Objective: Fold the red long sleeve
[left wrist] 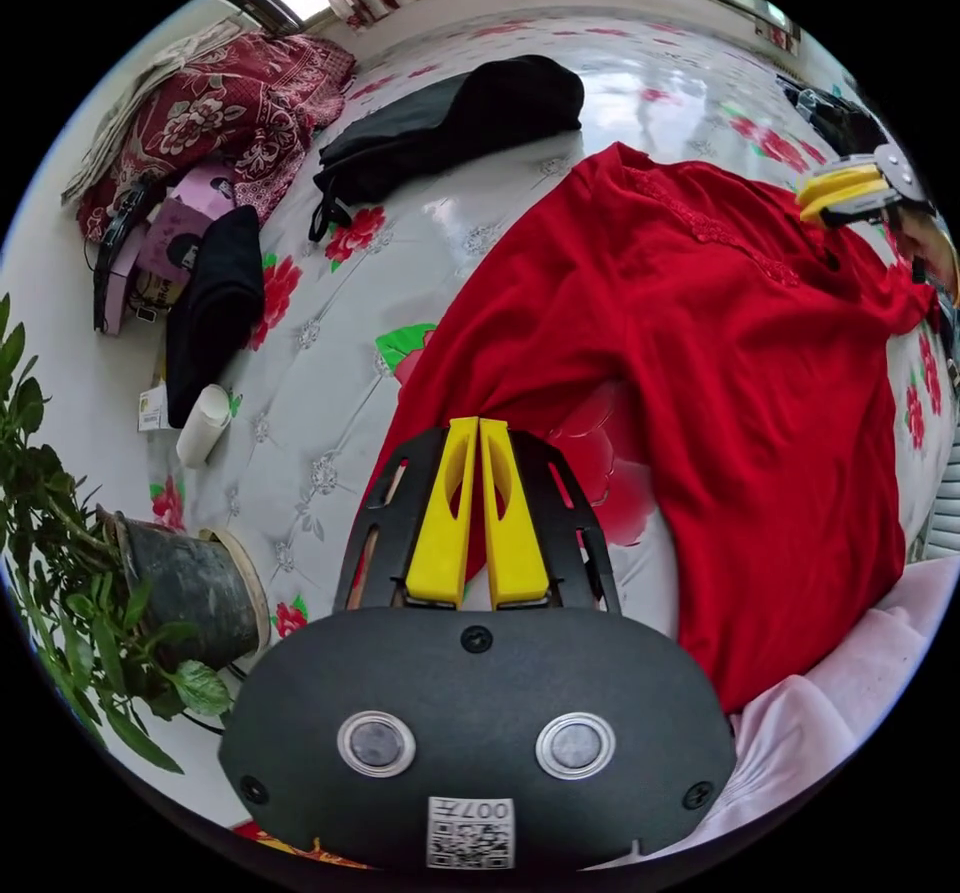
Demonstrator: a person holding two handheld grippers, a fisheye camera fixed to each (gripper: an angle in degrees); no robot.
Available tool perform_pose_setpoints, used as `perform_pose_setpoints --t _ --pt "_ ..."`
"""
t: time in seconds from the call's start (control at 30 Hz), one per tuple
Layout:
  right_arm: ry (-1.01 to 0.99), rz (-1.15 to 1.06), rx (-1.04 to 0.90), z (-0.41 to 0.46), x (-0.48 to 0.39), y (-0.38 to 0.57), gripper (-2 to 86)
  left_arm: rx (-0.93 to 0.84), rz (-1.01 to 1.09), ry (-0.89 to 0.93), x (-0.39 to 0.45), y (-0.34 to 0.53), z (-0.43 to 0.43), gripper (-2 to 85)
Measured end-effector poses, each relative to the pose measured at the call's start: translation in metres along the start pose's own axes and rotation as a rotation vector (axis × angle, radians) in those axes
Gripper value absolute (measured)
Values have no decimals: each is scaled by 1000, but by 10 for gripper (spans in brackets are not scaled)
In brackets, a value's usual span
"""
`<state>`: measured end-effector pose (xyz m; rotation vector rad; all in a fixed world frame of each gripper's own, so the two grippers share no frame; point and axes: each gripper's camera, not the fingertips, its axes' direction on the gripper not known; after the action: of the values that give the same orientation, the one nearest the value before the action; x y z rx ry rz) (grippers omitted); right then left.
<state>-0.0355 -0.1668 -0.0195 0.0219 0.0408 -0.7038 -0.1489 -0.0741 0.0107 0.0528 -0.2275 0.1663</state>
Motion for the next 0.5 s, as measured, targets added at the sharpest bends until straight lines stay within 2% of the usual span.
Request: perform_pose_setpoints --t 0.07,0.17,0.37,0.43,0.5 --pt "60 3 72 -2 -4 1 8 -5 0 -12 2 0 0 -10" --pt "-34 52 56 -7 10 -9 3 -6 -8 -18 3 0 0 -10" --pt "-36 277 337 -64 53 -12 6 2 -26 -5 0 1 1 -10" --pt "-51 317 314 -59 59 -25 12 2 -37 0 -2 1 1 -10" --pt "-64 356 203 -42 62 -37 25 -2 -45 6 -4 0 1 -10"
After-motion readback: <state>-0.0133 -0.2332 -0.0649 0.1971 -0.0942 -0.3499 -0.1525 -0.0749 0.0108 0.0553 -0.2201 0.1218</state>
